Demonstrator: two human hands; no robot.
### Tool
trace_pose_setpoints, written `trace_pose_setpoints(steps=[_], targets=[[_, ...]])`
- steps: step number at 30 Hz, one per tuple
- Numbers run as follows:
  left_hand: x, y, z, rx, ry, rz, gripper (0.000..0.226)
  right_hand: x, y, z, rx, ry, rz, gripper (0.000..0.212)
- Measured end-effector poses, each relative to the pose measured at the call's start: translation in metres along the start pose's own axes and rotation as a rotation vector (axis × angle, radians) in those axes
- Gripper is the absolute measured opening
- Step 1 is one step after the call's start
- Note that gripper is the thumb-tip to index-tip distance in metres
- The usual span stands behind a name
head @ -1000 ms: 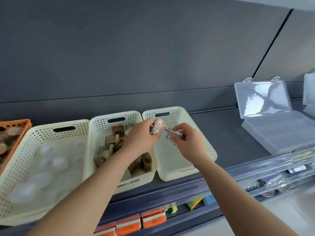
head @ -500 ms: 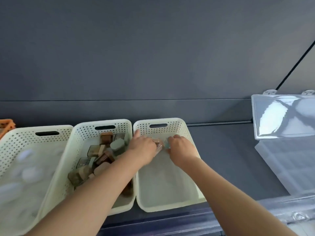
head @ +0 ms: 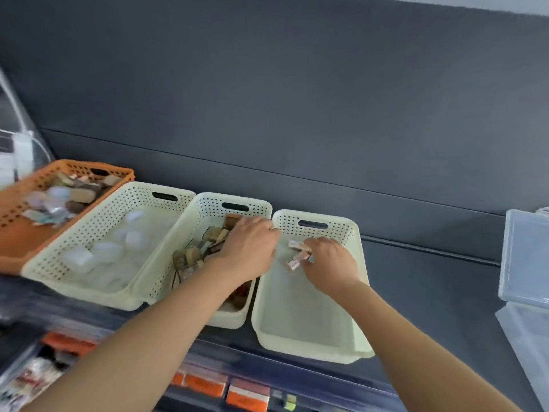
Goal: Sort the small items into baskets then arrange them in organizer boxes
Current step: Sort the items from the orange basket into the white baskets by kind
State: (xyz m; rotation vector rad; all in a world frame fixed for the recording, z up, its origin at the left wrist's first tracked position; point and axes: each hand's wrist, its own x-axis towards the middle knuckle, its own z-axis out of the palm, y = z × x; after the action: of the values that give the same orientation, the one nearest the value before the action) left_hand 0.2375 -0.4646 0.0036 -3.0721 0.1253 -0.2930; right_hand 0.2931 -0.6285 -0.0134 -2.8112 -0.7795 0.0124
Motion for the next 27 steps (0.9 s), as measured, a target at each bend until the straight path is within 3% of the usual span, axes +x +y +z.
trace_pose_setpoints(steps=[5, 13, 20, 27], targets=[[-0.042, -0.044, -0.029, 0.031, 0.053, -0.182, 0.02, 0.005, -0.052, -0.016, 0.033, 0.062, -0.143, 0.041], [-0.139, -0.138, -0.053, 0.135, -0.02, -0.412, 0.023, 0.013, -0.187, 0.001, 0.1, 0.057, -0.412, 0.041], [-0.222, -0.246, -0.057, 0.11, -0.026, -0.484, 0.031, 0.017, -0.322, 0.033, 0.084, 0.014, -0.509, 0.039], [-0.263, -0.339, -0.054, 0.067, -0.08, -0.488, 0.018, 0.035, -0.422, 0.059, 0.13, 0.004, -0.494, 0.03]])
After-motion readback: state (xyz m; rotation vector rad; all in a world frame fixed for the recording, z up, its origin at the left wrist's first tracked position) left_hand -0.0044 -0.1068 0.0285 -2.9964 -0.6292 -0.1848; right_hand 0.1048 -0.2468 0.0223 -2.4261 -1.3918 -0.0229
